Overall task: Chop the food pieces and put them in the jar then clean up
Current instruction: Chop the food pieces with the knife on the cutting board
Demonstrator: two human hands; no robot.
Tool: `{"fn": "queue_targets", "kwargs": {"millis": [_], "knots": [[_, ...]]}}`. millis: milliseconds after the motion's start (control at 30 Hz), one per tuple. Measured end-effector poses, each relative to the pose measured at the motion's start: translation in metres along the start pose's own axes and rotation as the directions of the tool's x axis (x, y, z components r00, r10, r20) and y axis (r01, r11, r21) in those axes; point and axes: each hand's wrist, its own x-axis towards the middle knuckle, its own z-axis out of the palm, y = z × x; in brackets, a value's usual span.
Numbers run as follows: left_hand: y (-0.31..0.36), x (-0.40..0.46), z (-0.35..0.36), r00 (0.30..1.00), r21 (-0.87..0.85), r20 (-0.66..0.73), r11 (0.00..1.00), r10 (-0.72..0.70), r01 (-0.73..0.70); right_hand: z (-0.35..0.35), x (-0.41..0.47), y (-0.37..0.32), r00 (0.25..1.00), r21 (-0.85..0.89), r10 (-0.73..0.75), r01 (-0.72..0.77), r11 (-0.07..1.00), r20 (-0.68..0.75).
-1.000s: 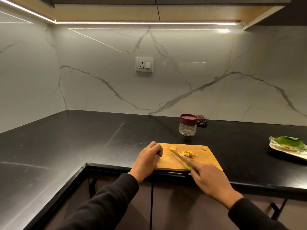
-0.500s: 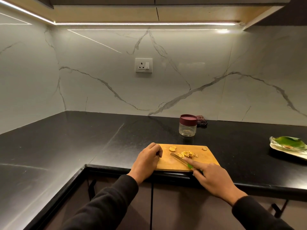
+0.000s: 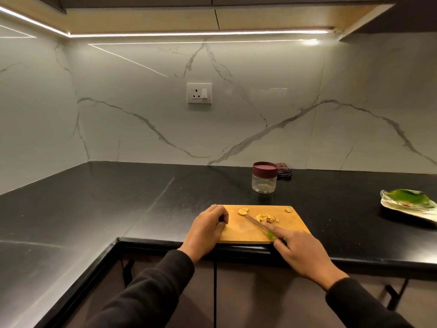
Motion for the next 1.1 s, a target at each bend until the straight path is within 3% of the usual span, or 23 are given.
{"fn": "queue_targets", "kwargs": {"millis": [133, 267, 600, 900, 1100], "knots": [[-0.001, 0.003, -0.001, 0.999, -0.017, 0.018, 0.999, -0.028, 0.029, 0.000, -0.002, 0.001, 1.000, 0.007, -0.006, 0.006, 1.000, 0.002], [0.004, 0.016, -0.001, 0.983, -0.088, 0.000, 0.979, -0.186, 0.185, -0.001, 0.002, 0.002, 1.000, -0.001, 0.014, -0.014, 1.000, 0.000], [0.021, 0.055, 0.032, 0.946, 0.190, 0.147, 0.947, -0.289, 0.260, 0.002, -0.001, 0.000, 0.999, -0.010, 0.032, -0.032, 0.999, -0.018], [0.016, 0.061, 0.038, 0.946, 0.170, 0.131, 0.947, -0.296, 0.273, 0.002, -0.003, -0.002, 0.998, 0.006, 0.039, -0.039, 0.999, -0.043], [0.016, 0.058, 0.036, 0.943, 0.053, 0.097, 0.948, -0.318, 0.314, 0.002, -0.004, -0.003, 0.998, 0.014, 0.042, -0.042, 0.999, -0.046]]}}
